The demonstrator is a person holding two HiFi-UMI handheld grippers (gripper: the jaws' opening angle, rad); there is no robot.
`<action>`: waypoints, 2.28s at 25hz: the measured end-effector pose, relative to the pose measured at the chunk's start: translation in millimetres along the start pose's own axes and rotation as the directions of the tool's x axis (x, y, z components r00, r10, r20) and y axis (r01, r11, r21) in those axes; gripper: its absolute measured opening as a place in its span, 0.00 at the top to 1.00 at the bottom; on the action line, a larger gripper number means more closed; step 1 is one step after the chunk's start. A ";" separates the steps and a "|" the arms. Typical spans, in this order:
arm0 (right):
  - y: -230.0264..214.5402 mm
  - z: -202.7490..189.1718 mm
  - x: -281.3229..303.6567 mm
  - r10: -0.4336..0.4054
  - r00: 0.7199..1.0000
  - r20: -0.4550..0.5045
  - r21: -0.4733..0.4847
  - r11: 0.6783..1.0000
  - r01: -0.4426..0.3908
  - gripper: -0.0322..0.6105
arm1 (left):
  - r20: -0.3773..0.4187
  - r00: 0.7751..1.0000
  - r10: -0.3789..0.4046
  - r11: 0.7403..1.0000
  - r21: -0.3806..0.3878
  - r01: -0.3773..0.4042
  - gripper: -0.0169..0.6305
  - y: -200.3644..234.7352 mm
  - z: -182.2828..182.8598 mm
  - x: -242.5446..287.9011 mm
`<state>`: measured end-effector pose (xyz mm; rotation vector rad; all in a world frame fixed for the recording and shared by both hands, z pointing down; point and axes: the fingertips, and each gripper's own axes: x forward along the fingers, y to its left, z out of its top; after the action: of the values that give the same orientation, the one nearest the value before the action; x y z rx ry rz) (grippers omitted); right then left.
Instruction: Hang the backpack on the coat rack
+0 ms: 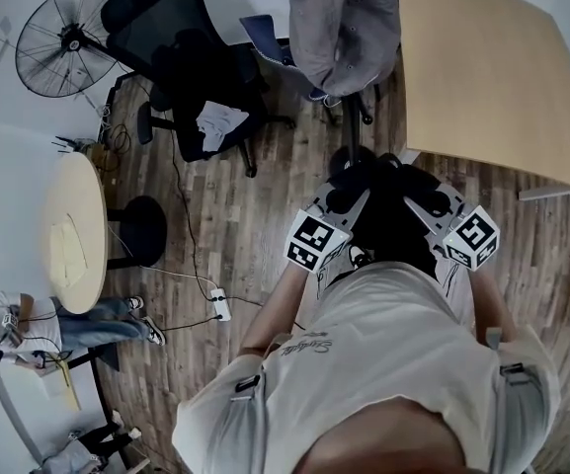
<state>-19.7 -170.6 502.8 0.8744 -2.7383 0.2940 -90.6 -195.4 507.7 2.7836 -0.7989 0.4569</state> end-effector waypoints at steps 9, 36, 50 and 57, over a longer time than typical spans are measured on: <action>-32.8 -2.5 29.0 0.088 0.996 -0.020 -0.017 0.996 -0.089 0.89 | -0.052 0.996 0.079 0.992 -0.093 -0.083 0.90 31.6 -4.5 13.9; -110.7 -43.8 108.0 0.261 0.962 -0.084 0.104 0.962 -0.252 0.89 | -0.171 0.965 0.200 0.960 -0.163 -0.228 0.89 116.4 -47.1 65.5; -130.4 -56.3 126.9 0.296 0.949 -0.113 0.133 0.951 -0.281 0.88 | -0.208 0.950 0.234 0.947 -0.172 -0.271 0.88 141.7 -59.7 80.3; -140.6 -56.0 134.7 0.286 0.950 -0.125 0.124 0.955 -0.271 0.88 | -0.217 0.946 0.240 0.943 -0.179 -0.280 0.88 153.1 -60.4 85.6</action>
<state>-33.1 -340.7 611.9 0.4648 -2.7280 0.5374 -119.3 -346.6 611.2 2.4079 -1.1056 0.6365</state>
